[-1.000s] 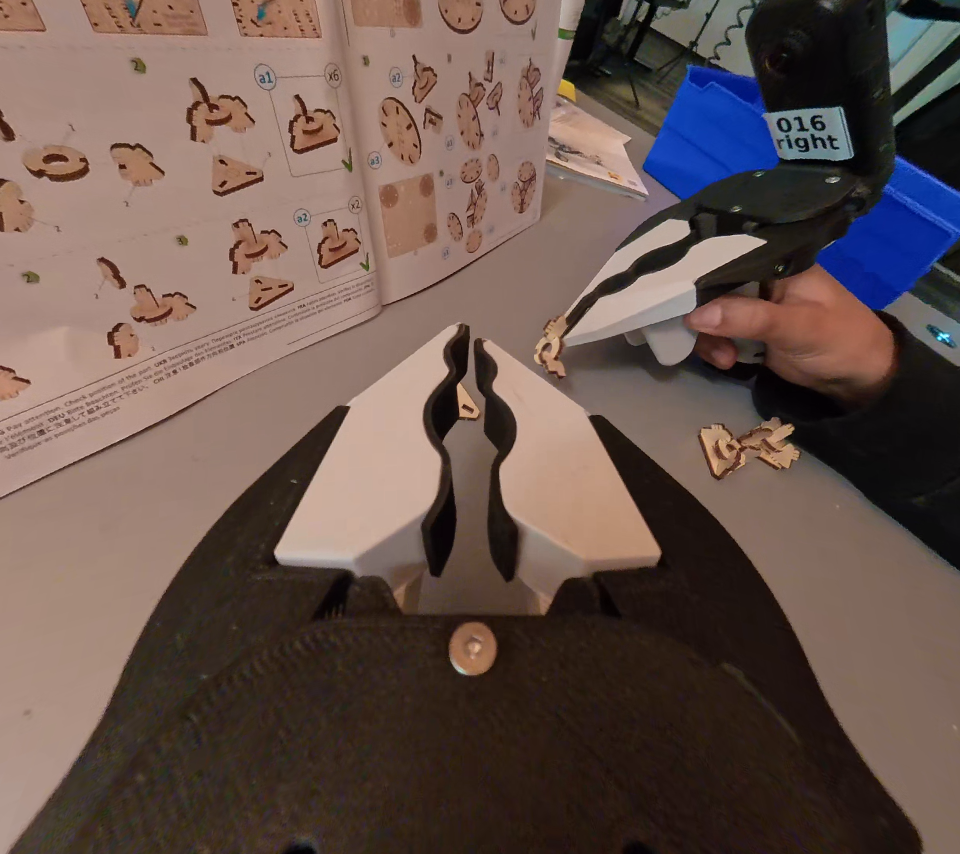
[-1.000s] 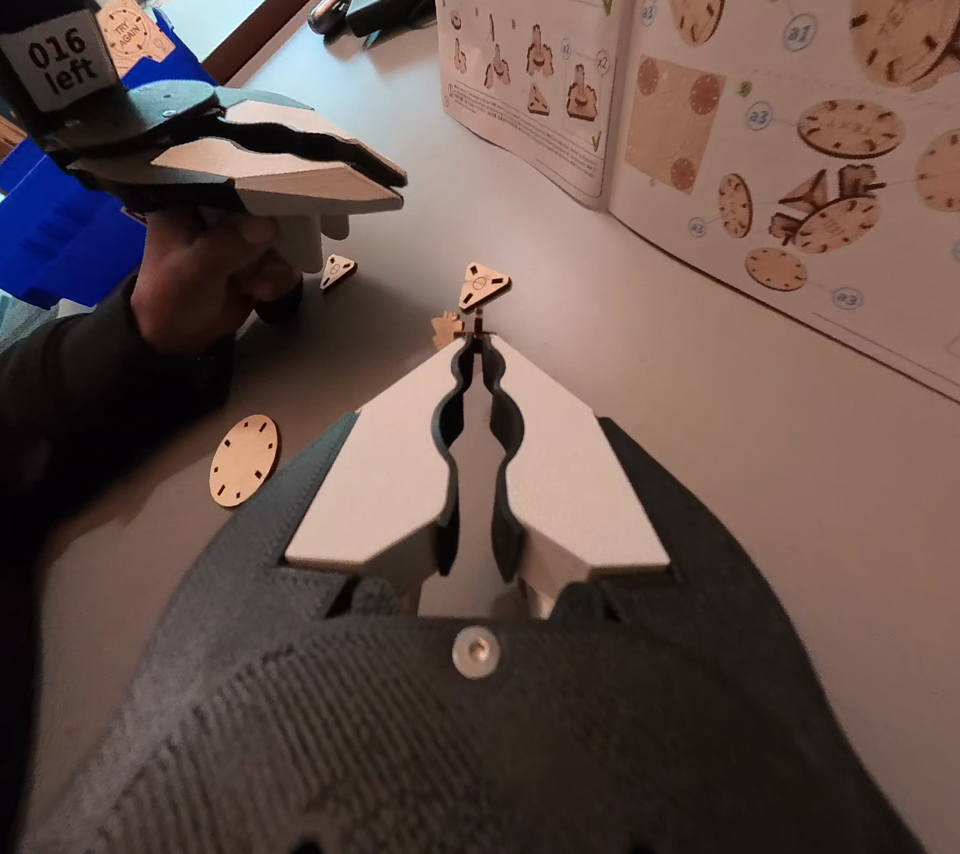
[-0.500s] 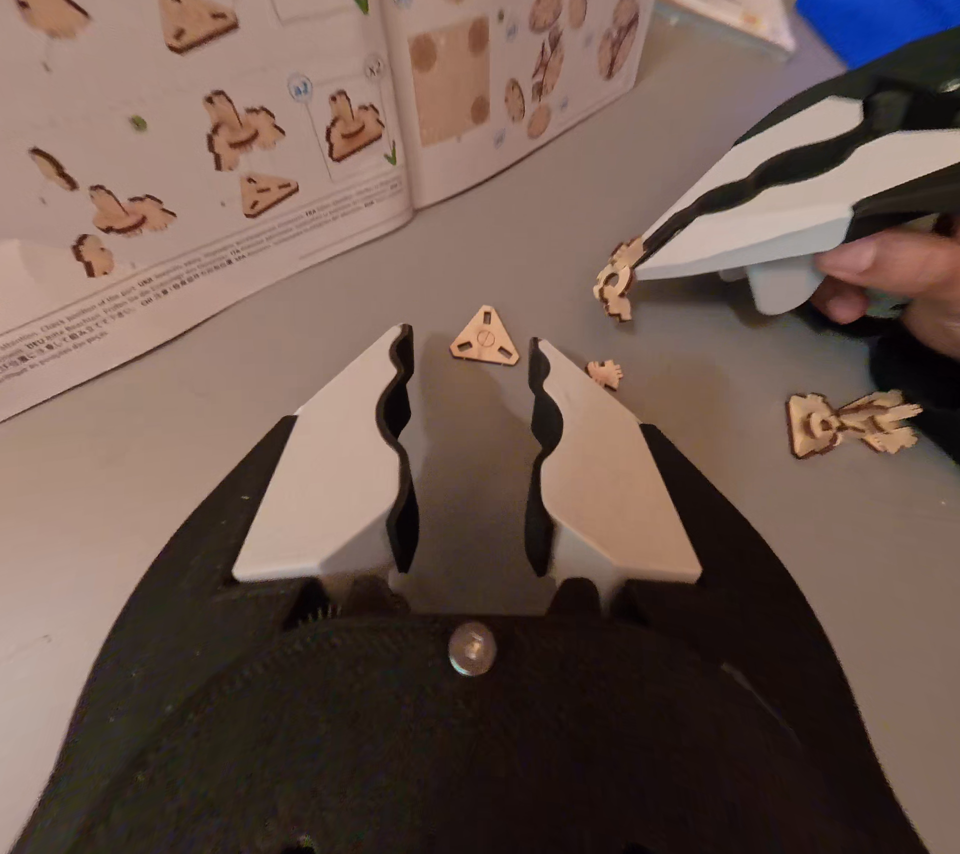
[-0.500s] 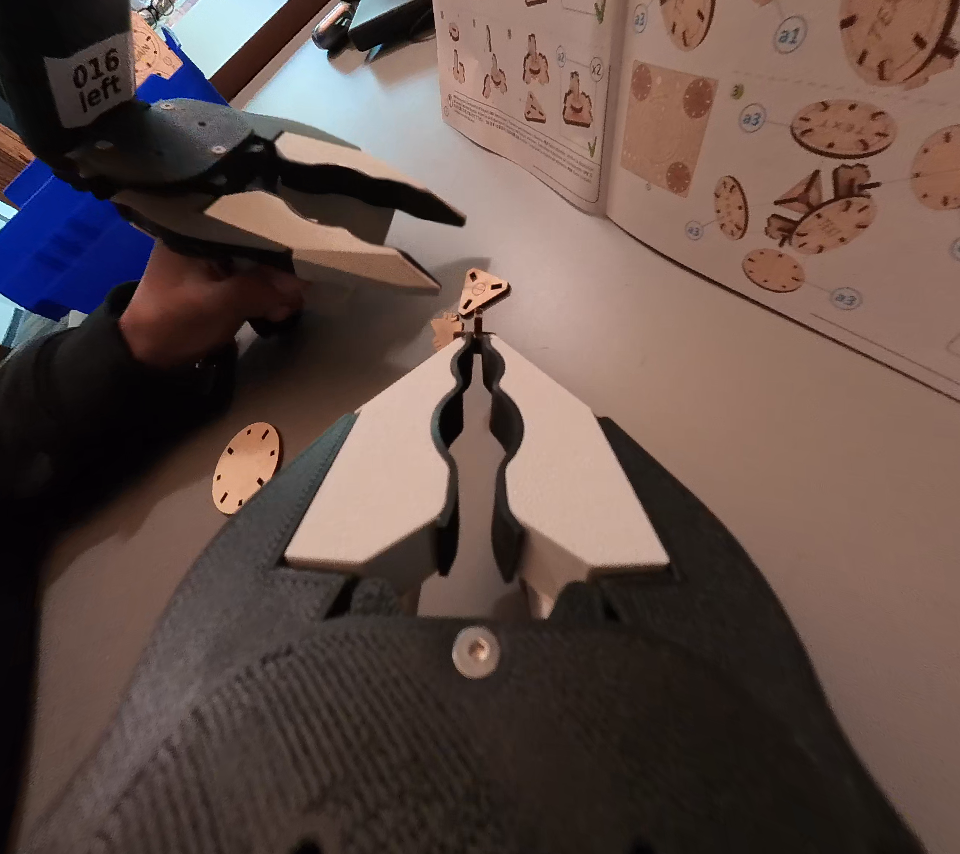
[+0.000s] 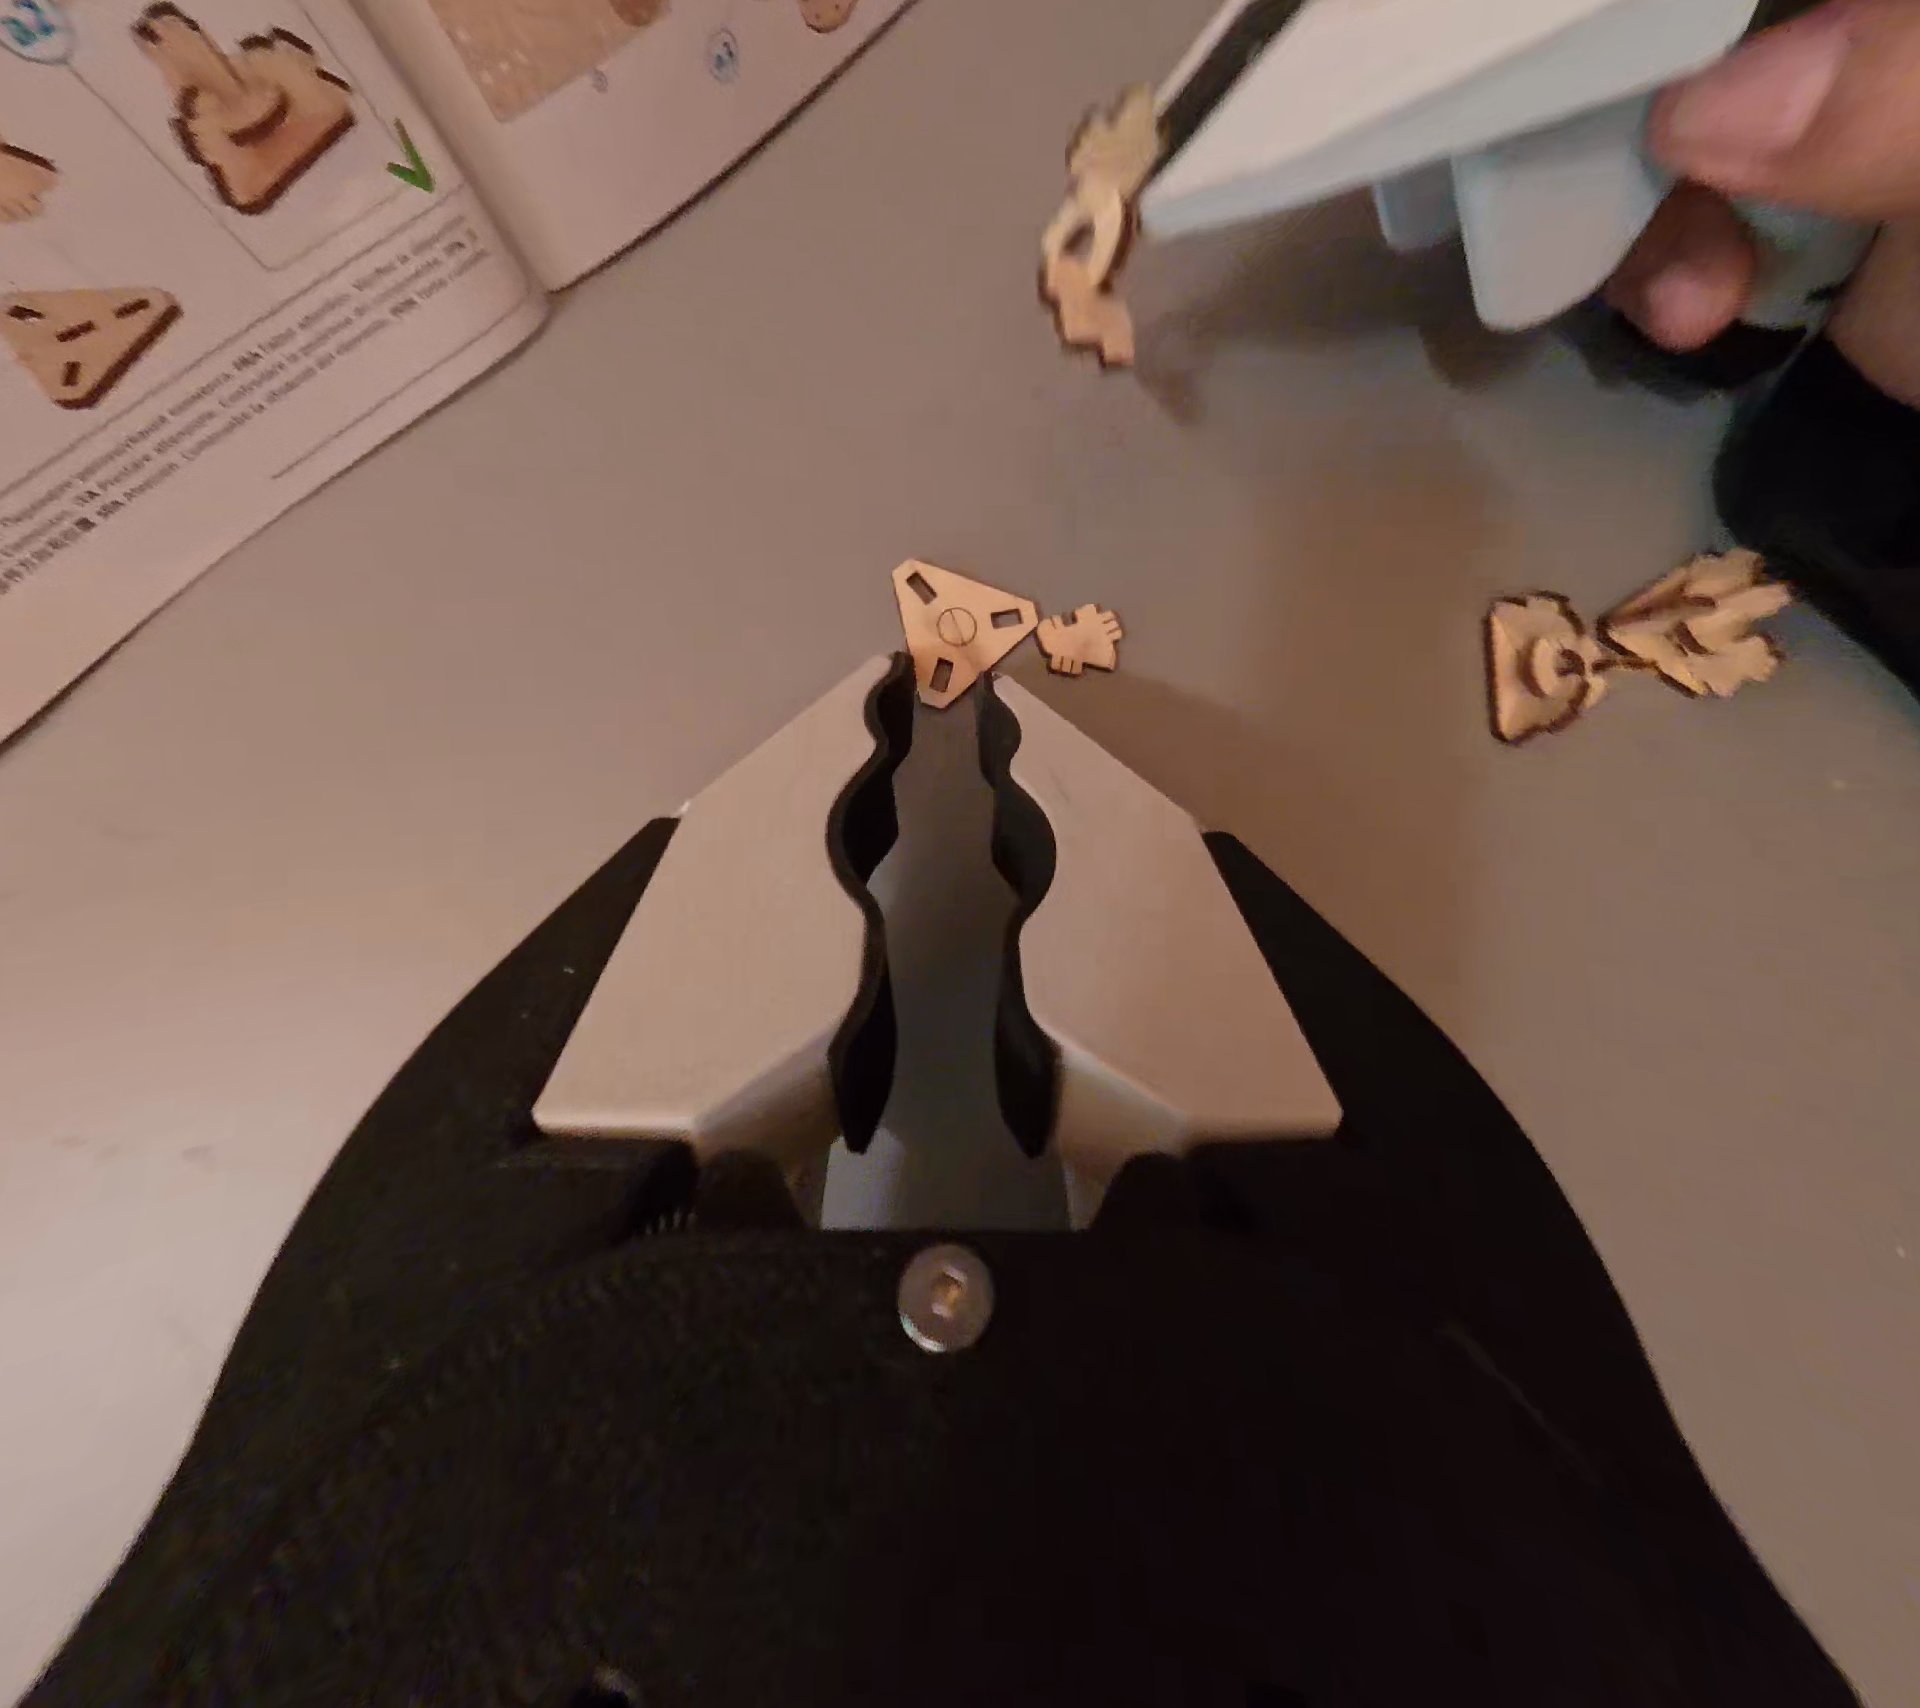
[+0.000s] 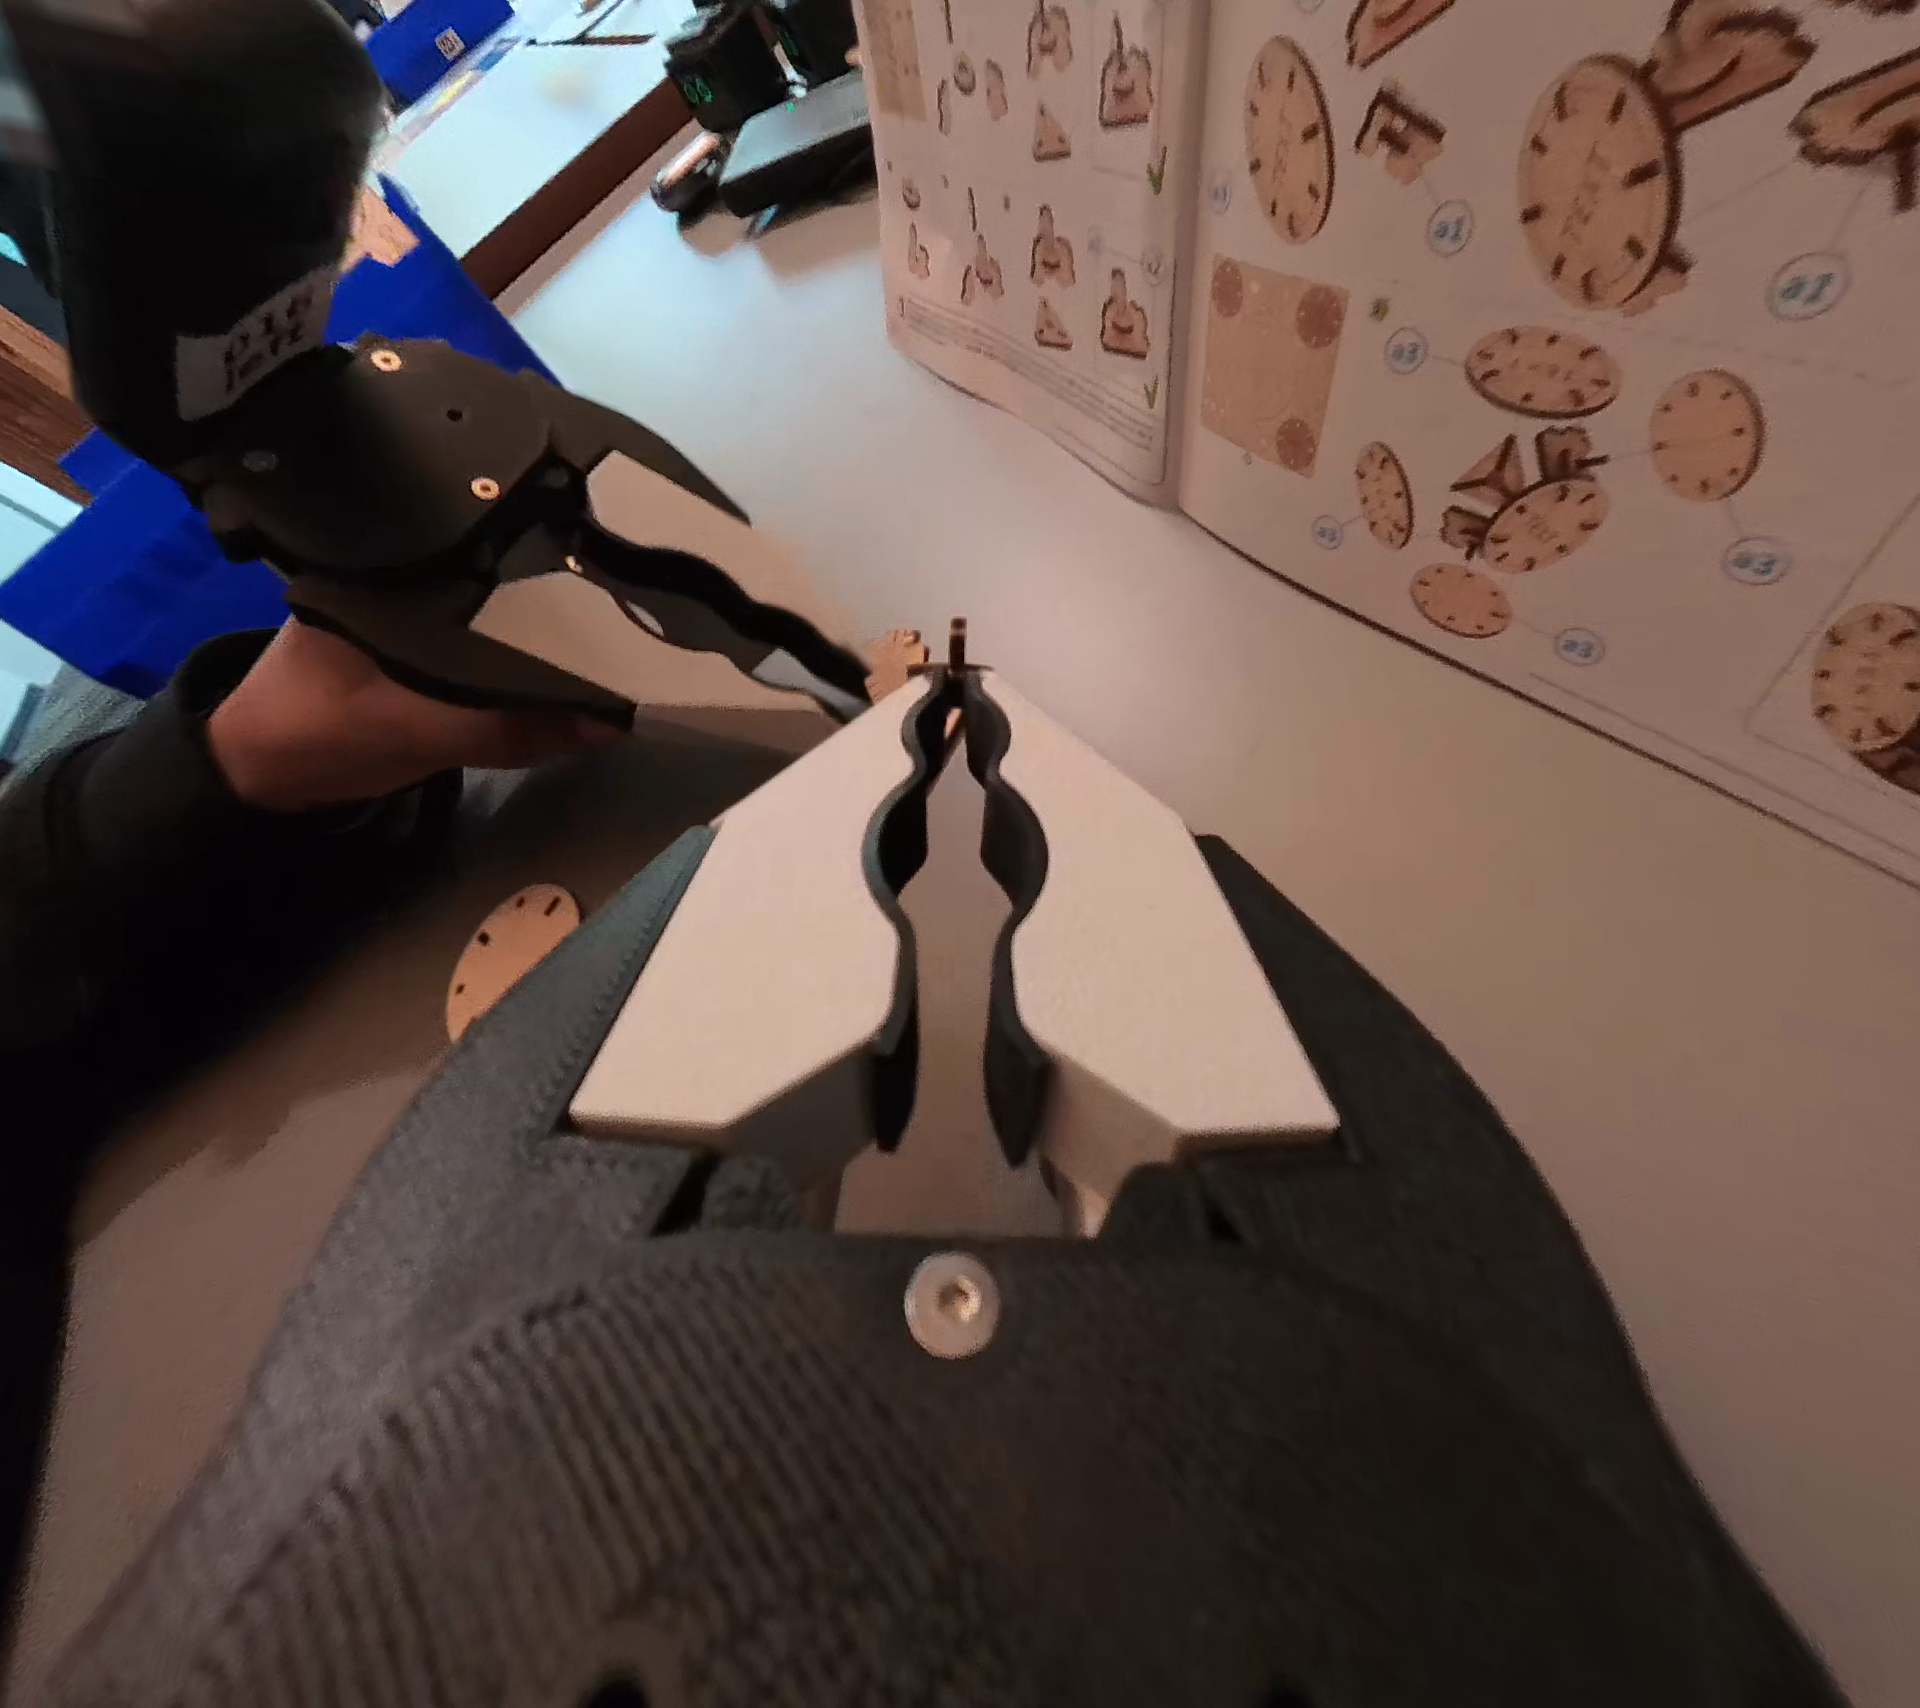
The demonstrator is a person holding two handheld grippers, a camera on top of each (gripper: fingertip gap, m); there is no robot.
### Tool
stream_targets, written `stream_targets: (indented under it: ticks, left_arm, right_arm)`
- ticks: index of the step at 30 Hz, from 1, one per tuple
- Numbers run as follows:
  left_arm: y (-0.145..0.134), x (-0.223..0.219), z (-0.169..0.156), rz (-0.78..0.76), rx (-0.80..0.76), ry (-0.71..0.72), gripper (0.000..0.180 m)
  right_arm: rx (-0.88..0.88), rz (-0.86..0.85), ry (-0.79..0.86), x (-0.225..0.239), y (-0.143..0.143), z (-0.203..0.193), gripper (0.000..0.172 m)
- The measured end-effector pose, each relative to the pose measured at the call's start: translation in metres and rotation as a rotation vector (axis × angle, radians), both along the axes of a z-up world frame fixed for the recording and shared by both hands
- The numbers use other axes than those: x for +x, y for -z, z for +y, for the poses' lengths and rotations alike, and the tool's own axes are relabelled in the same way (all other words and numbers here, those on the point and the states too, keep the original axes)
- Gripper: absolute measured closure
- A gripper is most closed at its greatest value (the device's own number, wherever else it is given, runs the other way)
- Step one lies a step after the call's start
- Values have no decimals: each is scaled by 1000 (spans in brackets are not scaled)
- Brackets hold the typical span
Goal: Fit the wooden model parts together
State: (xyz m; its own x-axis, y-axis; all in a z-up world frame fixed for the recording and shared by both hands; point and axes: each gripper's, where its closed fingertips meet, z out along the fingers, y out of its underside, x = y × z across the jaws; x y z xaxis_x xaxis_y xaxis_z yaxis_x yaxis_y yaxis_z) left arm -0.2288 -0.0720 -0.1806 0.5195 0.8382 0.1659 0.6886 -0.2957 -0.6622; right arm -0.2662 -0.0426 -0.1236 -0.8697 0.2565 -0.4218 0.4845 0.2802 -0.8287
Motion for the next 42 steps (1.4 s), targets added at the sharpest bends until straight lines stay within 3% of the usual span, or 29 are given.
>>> stream_targets:
  ticks: [9,12,15,18,20,22,25,31,39,42]
  left_arm:
    - [-20,45,23,-22,43,92,173]
    - [-33,94,55,-20,148,245,173]
    - [-22,150,86,-89,171,403,172]
    - [1,183,93,-110,38,477,172]
    - [-2,191,99,-85,61,490,171]
    - [-4,195,101,-95,89,483,155]
    - [-8,198,101,-87,135,477,146]
    - [-18,192,102,-16,184,456,147]
    - [-37,175,84,172,285,346,153]
    - [-54,178,74,238,388,338,155]
  right_arm:
    - [-63,83,44,6,-34,24,171]
    - [-125,86,26,31,-49,35,171]
    - [-197,71,2,68,-60,50,171]
    - [-141,-6,-48,111,-44,67,171]
    - [-59,-101,-107,145,-25,78,171]
    - [20,-203,-155,178,-7,87,171]
    - [90,-288,-165,210,10,96,171]
    - [134,-336,-83,211,17,92,171]
    - [429,-367,-65,218,36,88,170]
    - [426,-364,-69,220,29,79,159]
